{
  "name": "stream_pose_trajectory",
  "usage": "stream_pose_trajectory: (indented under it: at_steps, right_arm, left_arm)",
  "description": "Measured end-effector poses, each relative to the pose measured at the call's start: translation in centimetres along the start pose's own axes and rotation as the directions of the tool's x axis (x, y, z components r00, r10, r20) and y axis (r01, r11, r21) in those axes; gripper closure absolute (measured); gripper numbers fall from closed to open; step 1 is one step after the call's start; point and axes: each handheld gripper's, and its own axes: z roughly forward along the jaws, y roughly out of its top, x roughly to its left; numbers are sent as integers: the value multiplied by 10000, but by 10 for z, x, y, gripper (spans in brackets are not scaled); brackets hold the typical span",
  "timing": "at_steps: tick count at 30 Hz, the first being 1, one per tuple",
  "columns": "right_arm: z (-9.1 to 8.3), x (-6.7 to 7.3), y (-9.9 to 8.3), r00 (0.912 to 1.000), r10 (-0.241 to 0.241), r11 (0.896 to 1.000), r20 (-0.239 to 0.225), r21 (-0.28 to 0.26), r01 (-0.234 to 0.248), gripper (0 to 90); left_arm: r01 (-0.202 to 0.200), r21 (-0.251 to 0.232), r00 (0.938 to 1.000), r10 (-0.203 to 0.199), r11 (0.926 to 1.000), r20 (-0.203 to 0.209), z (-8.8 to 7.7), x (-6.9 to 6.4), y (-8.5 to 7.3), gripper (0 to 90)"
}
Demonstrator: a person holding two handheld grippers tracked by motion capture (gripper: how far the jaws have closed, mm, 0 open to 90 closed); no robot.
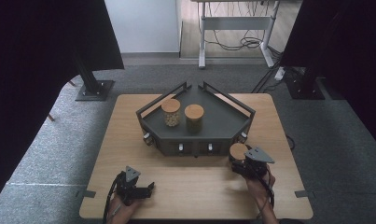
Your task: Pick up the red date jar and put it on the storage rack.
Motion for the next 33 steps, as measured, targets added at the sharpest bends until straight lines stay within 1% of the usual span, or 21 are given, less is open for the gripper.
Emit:
stream_pose_trajectory:
  at_steps: [13,22,29,33]
  right_arm:
    - [-9,2,9,9998,-163,9998,-115,-75,163,231]
    - [-17,-1,18,9997,-93,9998,-239,-201,88,231]
    - [-23,0,27,9993,-113,9992,-348,-378,100,231]
    - [-26,2,33,9991,-212,9988,-354,-450,196,231]
  left_arm:
    - [5,0,10000,-5,10000,-7,0,0,0,45]
    - [3,2,10000,-3,10000,-5,0,0,0,45]
    - [1,0,10000,-1,10000,-1,0,0,0,44]
    - [-4,-2,10000,4,10000,8,0,0,0,44]
